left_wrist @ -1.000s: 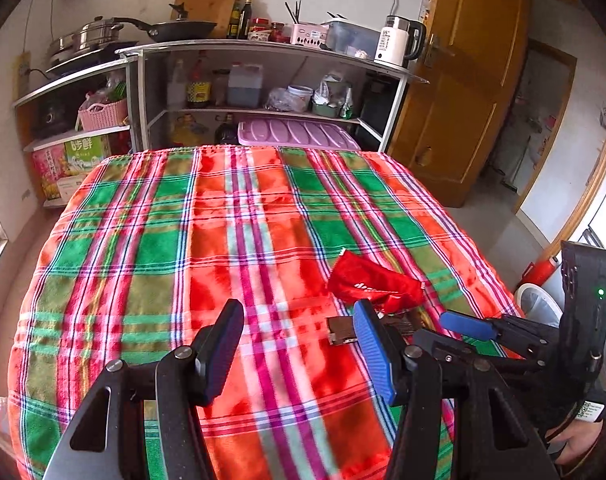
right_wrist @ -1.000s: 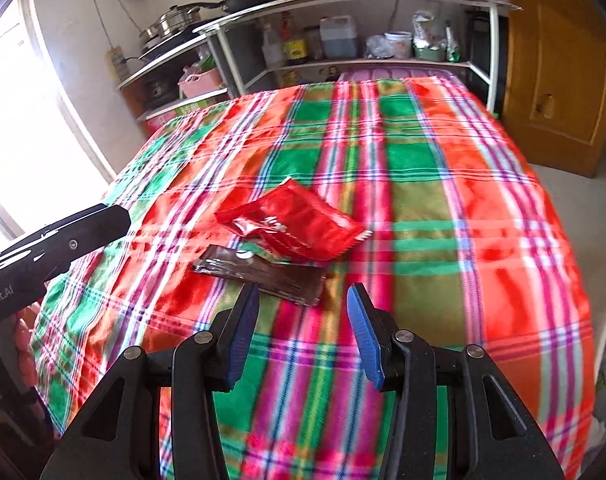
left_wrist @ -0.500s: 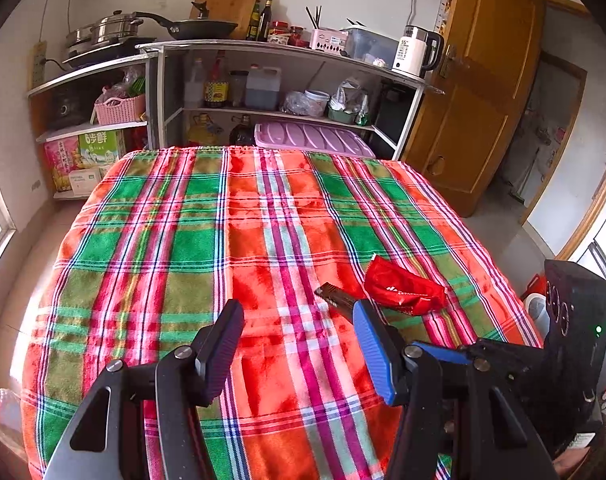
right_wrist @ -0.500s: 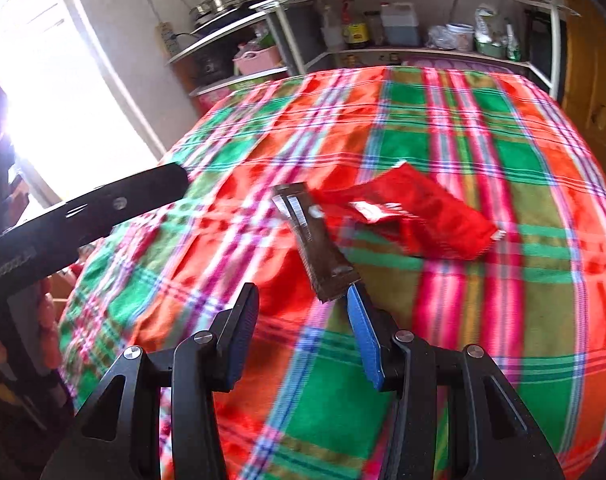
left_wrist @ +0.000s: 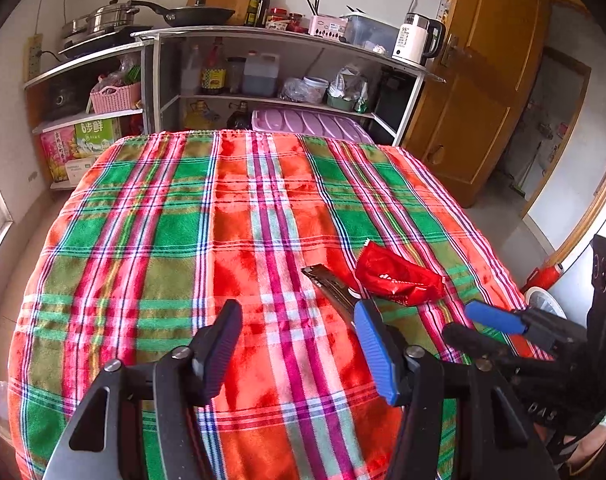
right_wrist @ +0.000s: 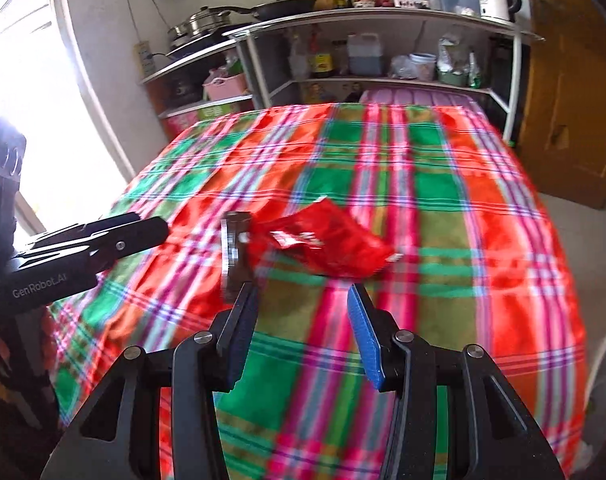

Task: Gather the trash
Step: 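Grasp the brown chocolate wrapper with the left tool while the right tool grasps the red packet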

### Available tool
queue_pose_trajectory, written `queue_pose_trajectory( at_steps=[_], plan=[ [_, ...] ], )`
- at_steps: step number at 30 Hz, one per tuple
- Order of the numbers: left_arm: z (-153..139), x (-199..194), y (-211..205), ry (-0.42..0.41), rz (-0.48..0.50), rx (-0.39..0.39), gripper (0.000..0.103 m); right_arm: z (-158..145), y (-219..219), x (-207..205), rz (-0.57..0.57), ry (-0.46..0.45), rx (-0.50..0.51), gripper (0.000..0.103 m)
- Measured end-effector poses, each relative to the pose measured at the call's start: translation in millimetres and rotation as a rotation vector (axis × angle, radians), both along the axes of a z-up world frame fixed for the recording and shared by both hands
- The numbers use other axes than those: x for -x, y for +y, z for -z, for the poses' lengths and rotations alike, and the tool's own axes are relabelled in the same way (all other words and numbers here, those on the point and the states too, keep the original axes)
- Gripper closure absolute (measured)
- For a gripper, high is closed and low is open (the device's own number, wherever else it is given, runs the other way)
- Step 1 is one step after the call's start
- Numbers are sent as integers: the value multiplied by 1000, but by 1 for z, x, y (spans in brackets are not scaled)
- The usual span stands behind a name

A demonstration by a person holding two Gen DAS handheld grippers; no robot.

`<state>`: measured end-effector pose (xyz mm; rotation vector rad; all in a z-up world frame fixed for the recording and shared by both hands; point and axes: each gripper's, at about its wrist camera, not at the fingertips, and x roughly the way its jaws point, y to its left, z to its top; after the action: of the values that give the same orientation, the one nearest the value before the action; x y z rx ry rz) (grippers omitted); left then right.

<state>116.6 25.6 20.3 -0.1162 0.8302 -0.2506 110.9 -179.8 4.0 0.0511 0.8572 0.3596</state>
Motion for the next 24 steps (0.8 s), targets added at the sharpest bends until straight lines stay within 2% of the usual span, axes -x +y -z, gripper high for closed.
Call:
queue_pose_trajectory(
  at_steps=[5,9,12,15,24],
  plan=[
    [7,-6,-16,29,21,13,34,1,-34,-6,90,0,9,56],
    [16,-14,-30,45,20,-6,34,-1,-45,-9,105,-9,7,56],
    [23,-22,-38,67,14,-19,34,0,-45,-14,96,-12,21,56],
    [24,-26,-45,53,8,-70,34,3,-42,-22,76,-9,32,56],
    [40,-39,-46,101,-1,-67,34,7,-35,-44,50,0,45,55]
  ],
)
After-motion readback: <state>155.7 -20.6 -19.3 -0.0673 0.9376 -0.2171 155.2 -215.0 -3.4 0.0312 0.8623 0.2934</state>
